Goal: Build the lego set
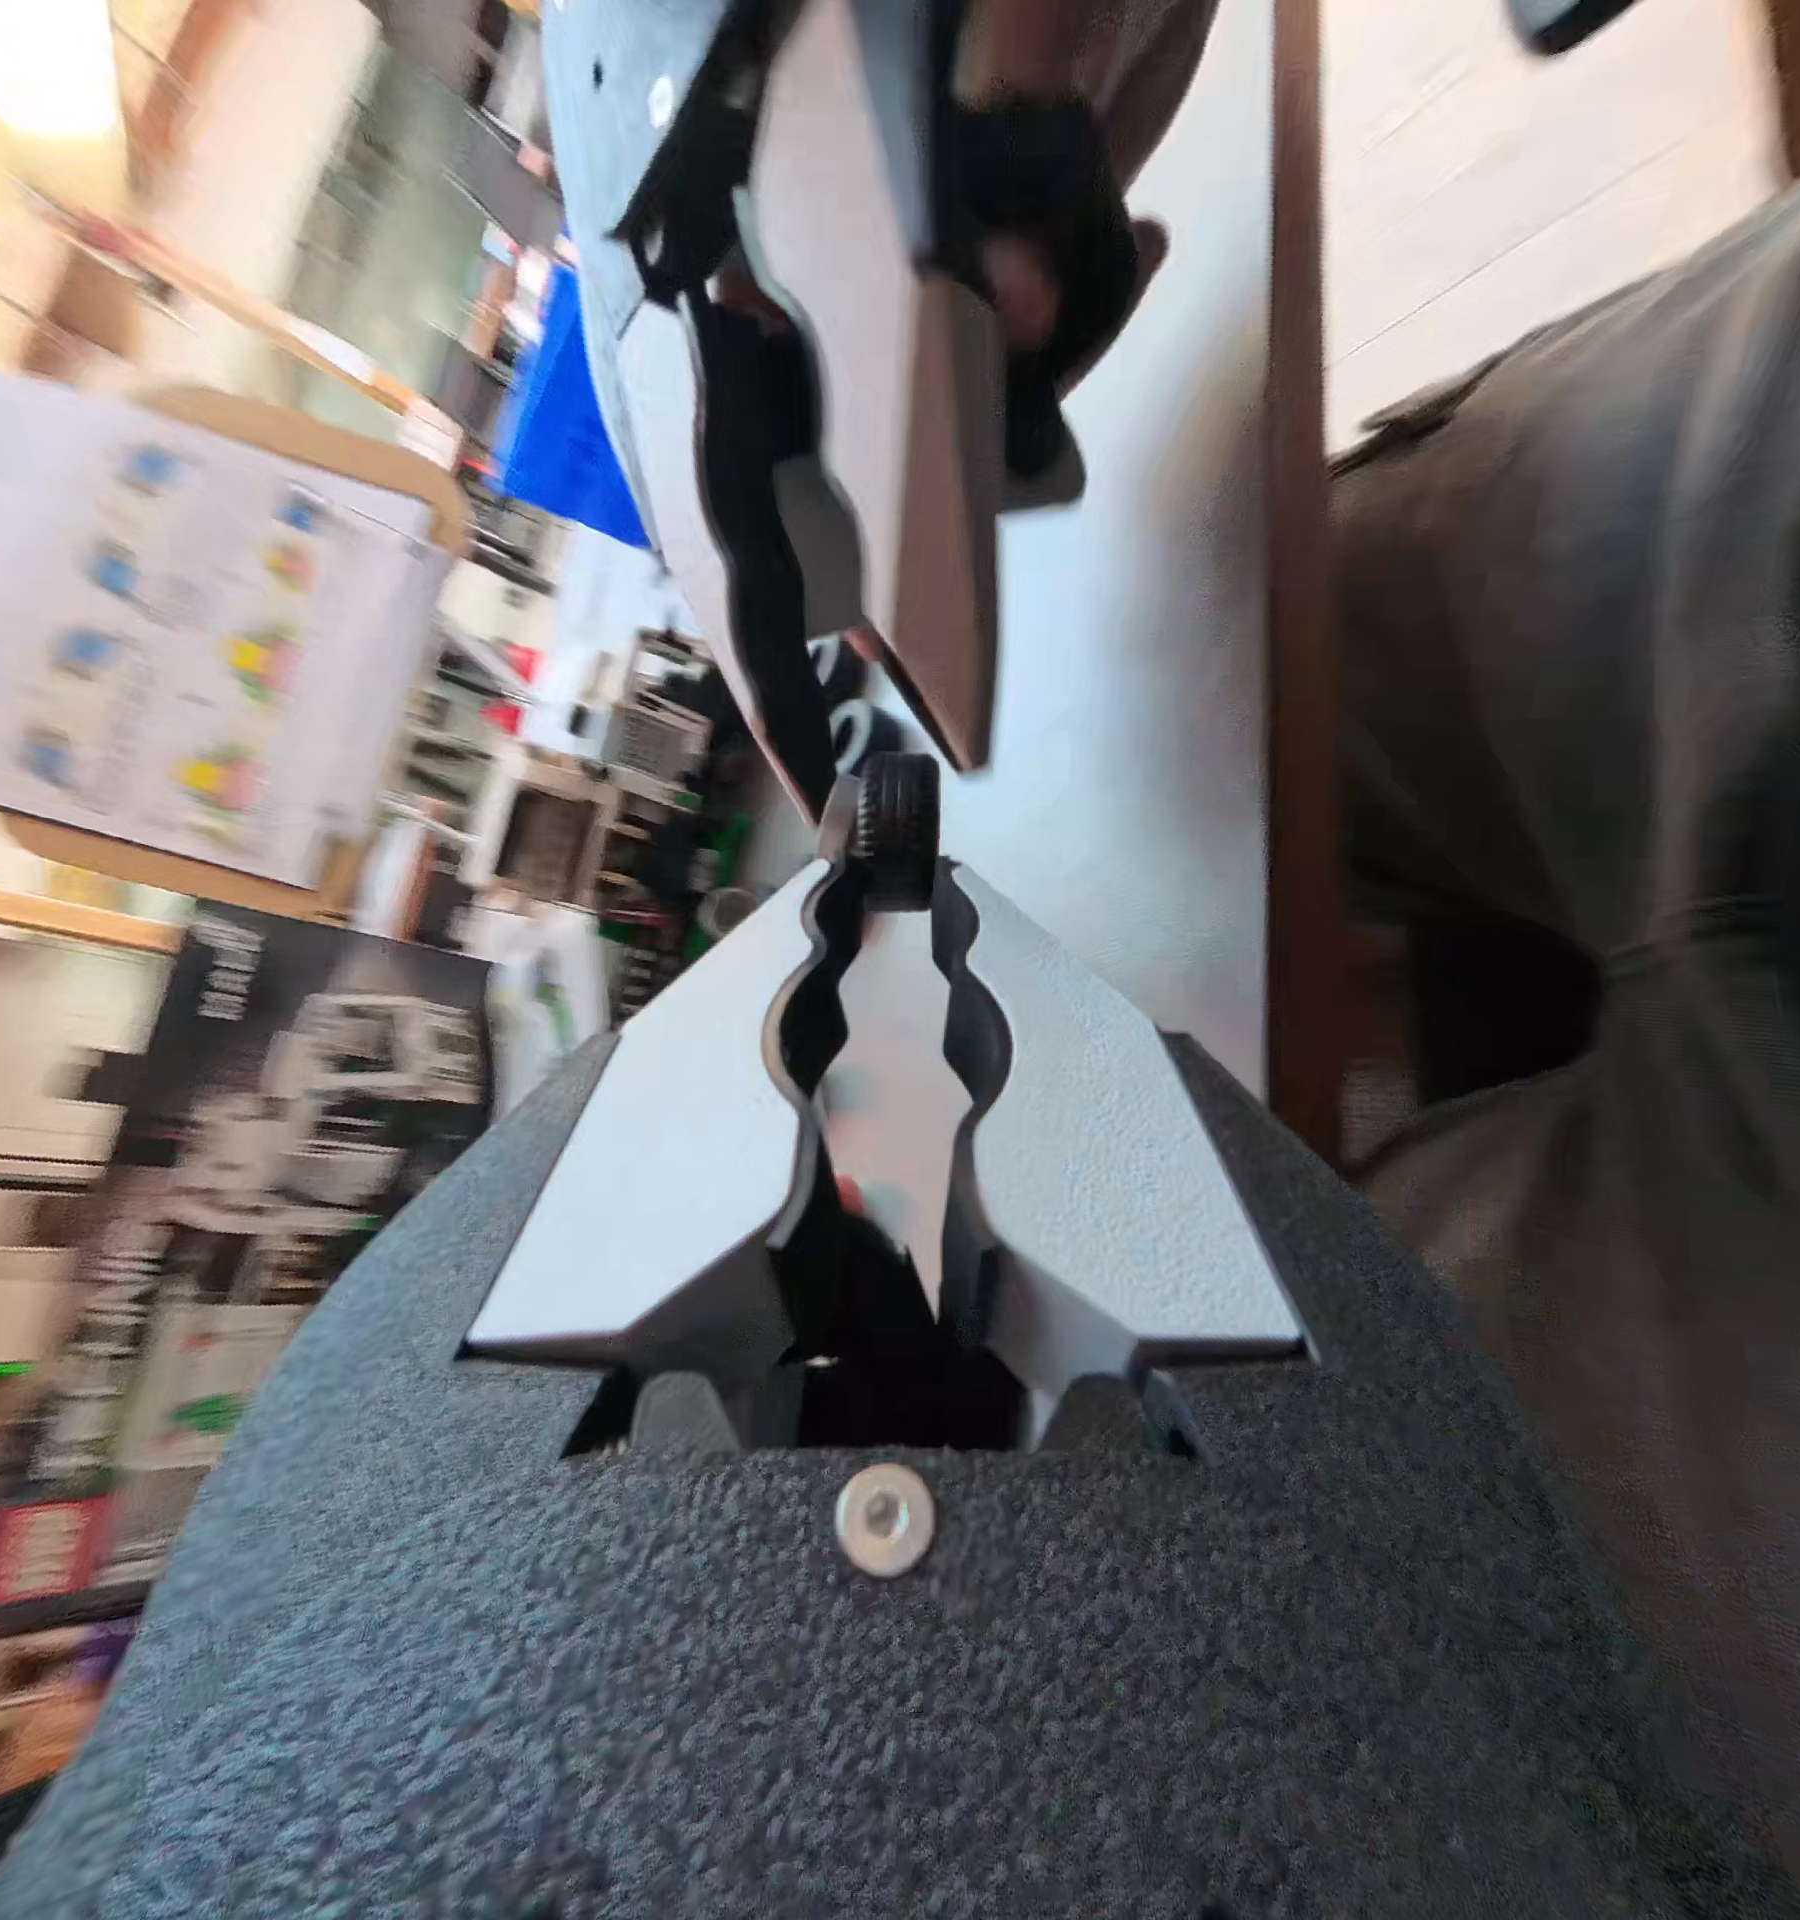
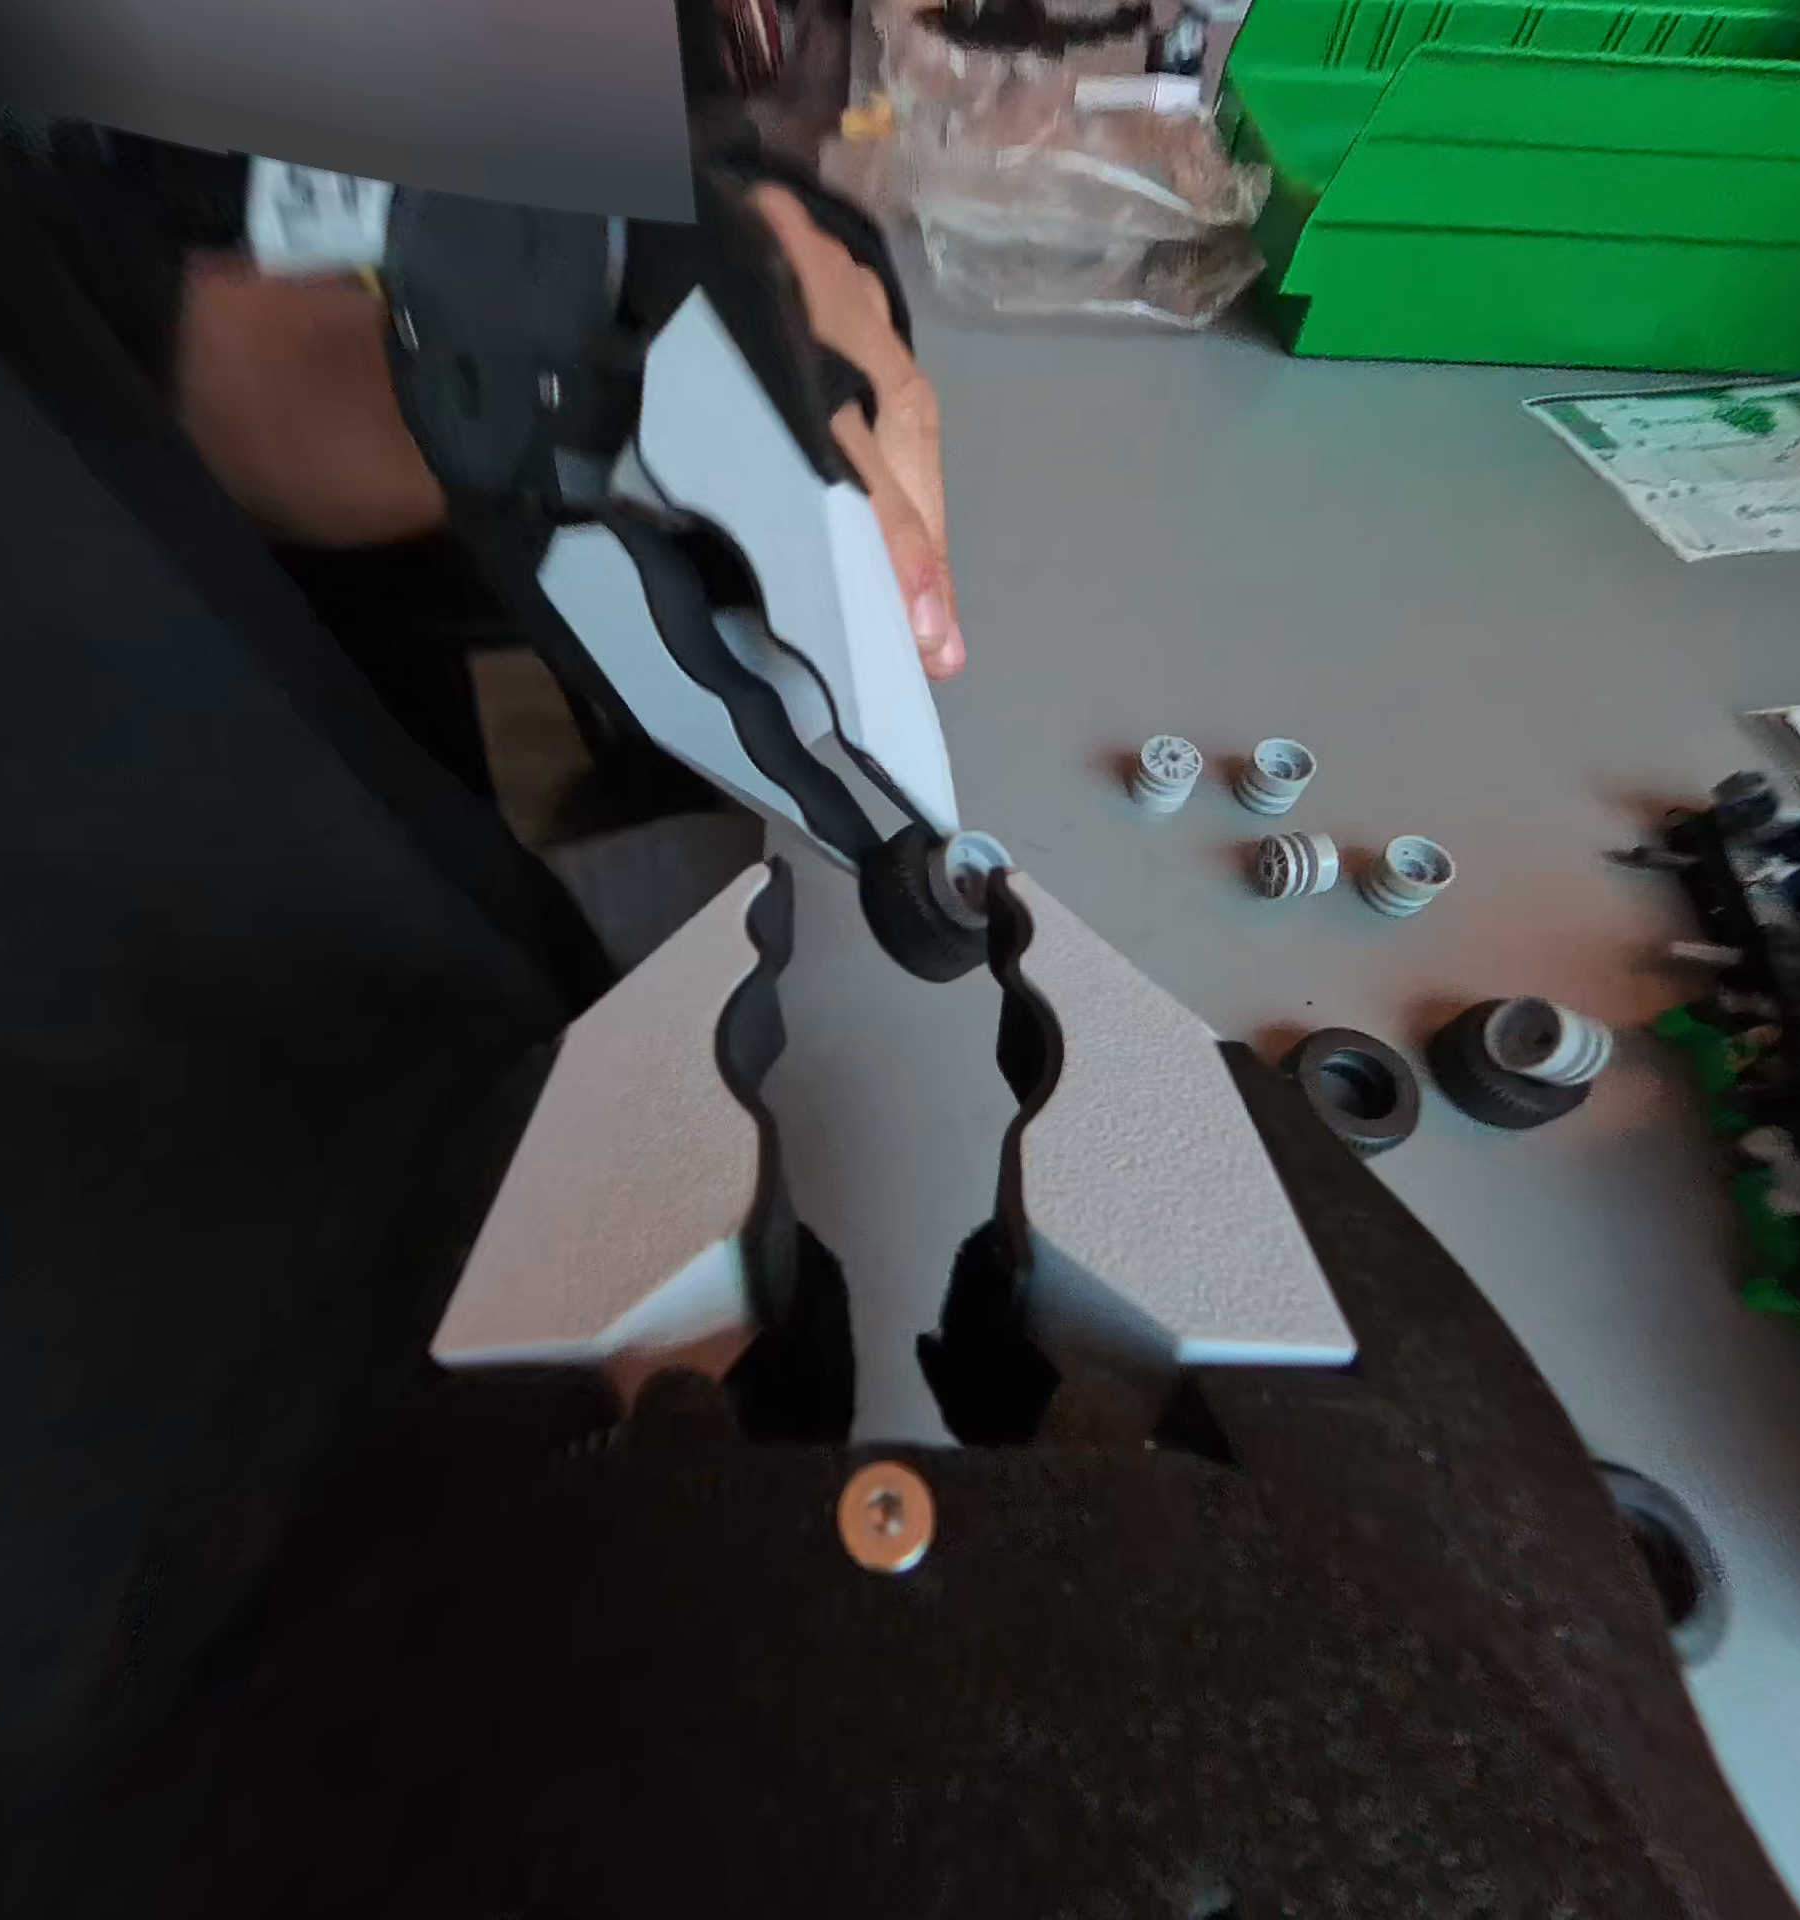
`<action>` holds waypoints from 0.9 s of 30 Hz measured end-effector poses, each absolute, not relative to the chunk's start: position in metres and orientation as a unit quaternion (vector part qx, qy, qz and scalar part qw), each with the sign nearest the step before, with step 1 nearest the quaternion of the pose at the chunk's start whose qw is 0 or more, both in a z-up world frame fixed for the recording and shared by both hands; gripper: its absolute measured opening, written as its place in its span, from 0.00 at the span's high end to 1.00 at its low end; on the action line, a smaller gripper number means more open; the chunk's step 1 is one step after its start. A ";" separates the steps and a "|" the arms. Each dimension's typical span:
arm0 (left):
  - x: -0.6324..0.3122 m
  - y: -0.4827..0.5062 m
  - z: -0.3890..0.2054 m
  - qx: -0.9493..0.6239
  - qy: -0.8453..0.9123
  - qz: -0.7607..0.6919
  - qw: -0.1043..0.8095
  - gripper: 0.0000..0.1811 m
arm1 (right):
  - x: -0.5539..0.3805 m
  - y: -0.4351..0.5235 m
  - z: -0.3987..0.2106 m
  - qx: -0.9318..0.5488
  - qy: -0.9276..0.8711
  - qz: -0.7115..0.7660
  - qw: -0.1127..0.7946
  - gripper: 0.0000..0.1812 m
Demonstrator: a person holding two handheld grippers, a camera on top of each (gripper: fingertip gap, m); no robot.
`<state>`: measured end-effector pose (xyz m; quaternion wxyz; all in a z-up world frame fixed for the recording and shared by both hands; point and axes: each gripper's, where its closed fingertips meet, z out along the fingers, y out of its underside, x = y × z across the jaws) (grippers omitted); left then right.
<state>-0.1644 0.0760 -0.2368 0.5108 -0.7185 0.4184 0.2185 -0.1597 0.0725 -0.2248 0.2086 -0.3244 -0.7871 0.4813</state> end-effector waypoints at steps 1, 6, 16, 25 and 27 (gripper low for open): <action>-0.168 0.078 -0.233 -0.692 0.435 0.264 0.512 0.93 | -0.160 0.081 -0.215 -0.359 -0.756 0.517 0.179 0.76; -0.170 0.080 -0.219 -0.561 0.487 0.425 0.516 0.94 | -0.159 0.091 -0.194 -0.476 -0.579 0.648 -0.134 0.72; -0.154 0.073 -0.200 -0.479 0.497 0.498 0.525 0.94 | -0.160 0.067 -0.196 -0.459 -0.532 0.663 -0.258 0.85; -0.155 0.072 -0.199 -0.445 0.507 0.553 0.488 0.93 | -0.157 0.066 -0.195 -0.476 -0.507 0.667 -0.270 0.87; -0.156 0.072 -0.198 -0.460 0.492 0.550 0.493 0.93 | -0.159 0.067 -0.195 -0.476 -0.512 0.669 -0.252 0.88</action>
